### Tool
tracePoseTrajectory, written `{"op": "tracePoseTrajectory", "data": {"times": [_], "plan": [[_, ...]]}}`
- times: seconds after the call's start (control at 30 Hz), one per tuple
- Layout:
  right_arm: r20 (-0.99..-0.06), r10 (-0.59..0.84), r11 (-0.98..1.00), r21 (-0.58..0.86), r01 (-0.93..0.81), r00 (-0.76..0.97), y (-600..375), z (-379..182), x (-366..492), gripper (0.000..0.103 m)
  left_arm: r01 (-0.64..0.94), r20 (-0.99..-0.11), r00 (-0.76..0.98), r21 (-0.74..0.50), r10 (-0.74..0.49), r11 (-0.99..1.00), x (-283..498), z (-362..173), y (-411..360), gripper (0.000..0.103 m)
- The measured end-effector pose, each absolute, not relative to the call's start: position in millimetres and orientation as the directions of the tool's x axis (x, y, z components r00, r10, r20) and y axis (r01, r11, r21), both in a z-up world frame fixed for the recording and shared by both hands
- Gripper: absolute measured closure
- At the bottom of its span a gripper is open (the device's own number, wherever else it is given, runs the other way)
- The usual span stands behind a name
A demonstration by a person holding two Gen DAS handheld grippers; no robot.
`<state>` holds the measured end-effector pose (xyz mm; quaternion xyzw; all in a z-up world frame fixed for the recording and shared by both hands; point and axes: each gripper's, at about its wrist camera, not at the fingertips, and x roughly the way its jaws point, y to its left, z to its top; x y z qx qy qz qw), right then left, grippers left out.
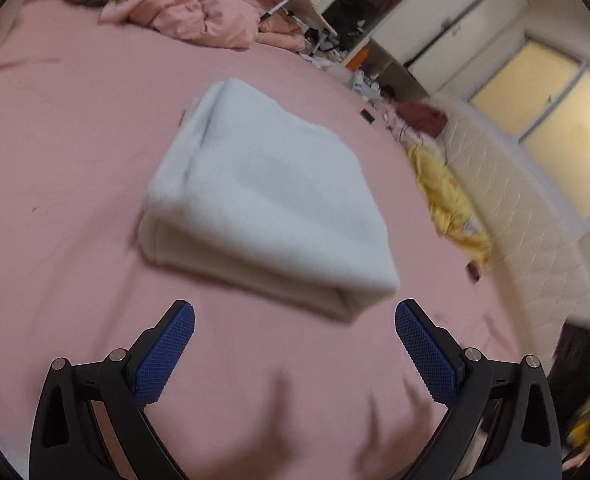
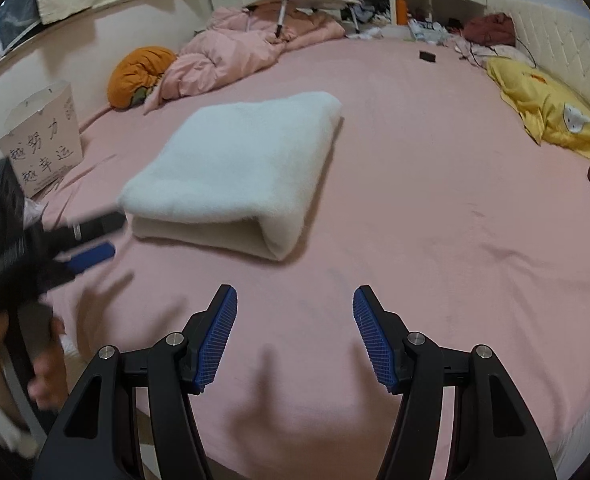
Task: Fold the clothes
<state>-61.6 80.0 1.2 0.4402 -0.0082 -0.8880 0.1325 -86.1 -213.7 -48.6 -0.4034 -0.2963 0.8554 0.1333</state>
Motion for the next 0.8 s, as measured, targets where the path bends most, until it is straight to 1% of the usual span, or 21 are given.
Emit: {"op": "tracePoseTrajectory", "data": {"times": [0.17,0.27,0.33,0.4,0.5,0.53,0.63,0.73,0.8], "plan": [[-0.8,-0.21,-0.972,0.107,0.211,-0.563,82.6,-4.0,-65.1,0.042,0.052,-0.531,-0.624,-0.761,0.574,-0.647,-121.9,-67.8,-252.3,0.002],[-0.811,-0.201,-0.972,0.096,0.212,-0.55,79.1,-7.4,-67.6,0.042,0.052,-0.515,-0.619,-0.781,0.594,-0.623,-137.5,-70.7,-272.6,0.003],[-0.816,-0.198,-0.971,0.09,0.22,-0.543,75.5,-9.0,-69.2,0.042,0.017,-0.493,-0.626,-0.783,0.604,-0.622,-146.4,-61.8,-286.0,0.007],[-0.821,-0.199,-0.97,0.086,0.229,-0.535,71.6,-11.4,-70.2,0.042,-0.025,-0.464,-0.632,-0.789,0.621,-0.614,-156.5,-51.0,-299.5,0.007],[-0.832,-0.198,-0.968,0.084,0.235,-0.519,67.7,-16.2,-73.2,0.042,-0.1,-0.389,-0.586,-0.836,0.711,-0.54,-188.4,-40.0,-310.6,0.007],[-0.837,-0.198,-0.968,0.087,0.233,-0.511,67.3,-18.6,-74.3,0.042,-0.117,-0.379,-0.556,-0.846,0.74,-0.52,-202.4,-39.8,-310.0,0.011],[-0.848,-0.201,-0.97,0.102,0.222,-0.49,68.5,-23.6,-77.2,0.042,-0.118,-0.406,-0.463,-0.853,0.788,-0.508,-234.3,-51.8,-300.3,0.025],[-0.85,-0.199,-0.972,0.107,0.21,-0.487,72.0,-24.6,-77.5,0.042,-0.1,-0.503,-0.396,-0.808,0.768,-0.581,-249.3,-64.9,-284.8,0.026],[-0.852,-0.198,-0.974,0.114,0.197,-0.485,75.7,-25.7,-80.3,0.042,-0.091,-0.538,-0.368,-0.791,0.758,-0.605,-255.3,-72.3,-277.2,0.026]]}}
